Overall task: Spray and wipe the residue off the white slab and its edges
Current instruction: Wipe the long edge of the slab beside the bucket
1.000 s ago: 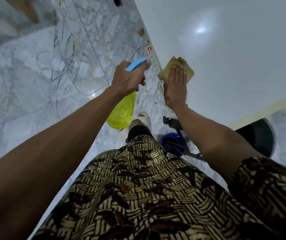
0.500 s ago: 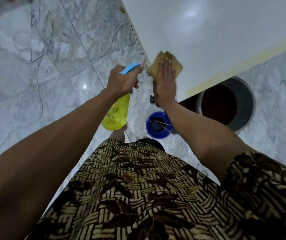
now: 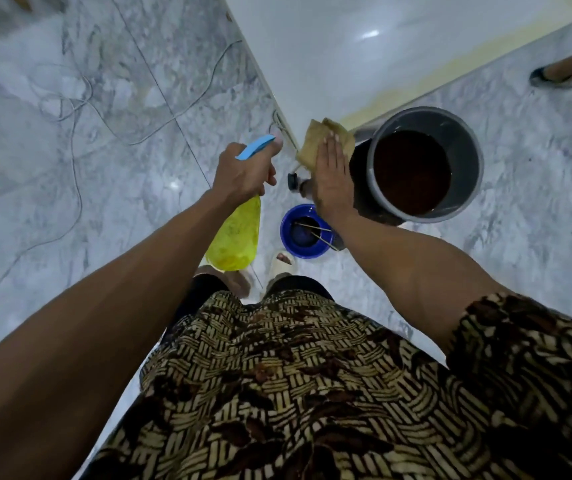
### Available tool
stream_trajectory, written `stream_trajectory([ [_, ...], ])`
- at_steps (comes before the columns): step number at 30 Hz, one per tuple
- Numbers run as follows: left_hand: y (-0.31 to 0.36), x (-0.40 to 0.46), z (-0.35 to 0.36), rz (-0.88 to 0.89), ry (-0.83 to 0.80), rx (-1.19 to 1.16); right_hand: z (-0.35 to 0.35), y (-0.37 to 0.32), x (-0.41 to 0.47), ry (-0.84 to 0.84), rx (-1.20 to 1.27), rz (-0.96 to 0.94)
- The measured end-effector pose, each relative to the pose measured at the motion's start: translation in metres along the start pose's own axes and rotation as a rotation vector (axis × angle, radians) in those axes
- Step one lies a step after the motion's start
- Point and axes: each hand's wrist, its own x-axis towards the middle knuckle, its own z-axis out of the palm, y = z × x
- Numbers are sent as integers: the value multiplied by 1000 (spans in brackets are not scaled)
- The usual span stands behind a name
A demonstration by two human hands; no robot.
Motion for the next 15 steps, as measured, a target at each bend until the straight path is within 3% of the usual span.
stream_trajectory([
  [3, 8, -17, 2, 22, -30, 1, -27, 11, -46, -21, 483, 275],
  [6, 24, -31, 1, 72, -61, 42, -80, 10, -67, 15, 1353, 829],
  [7, 31, -34, 1, 92, -72, 56, -94, 14, -72, 28, 1649, 929],
  [8, 38, -38, 2, 113, -89, 72, -105, 19, -79, 25, 1852, 968],
  [11, 55, -51, 8, 188, -156, 136, -129, 26, -97, 33, 2157, 942],
  [15, 77, -62, 19, 274, -259, 184, -156, 22, -107, 181, 2498, 753],
])
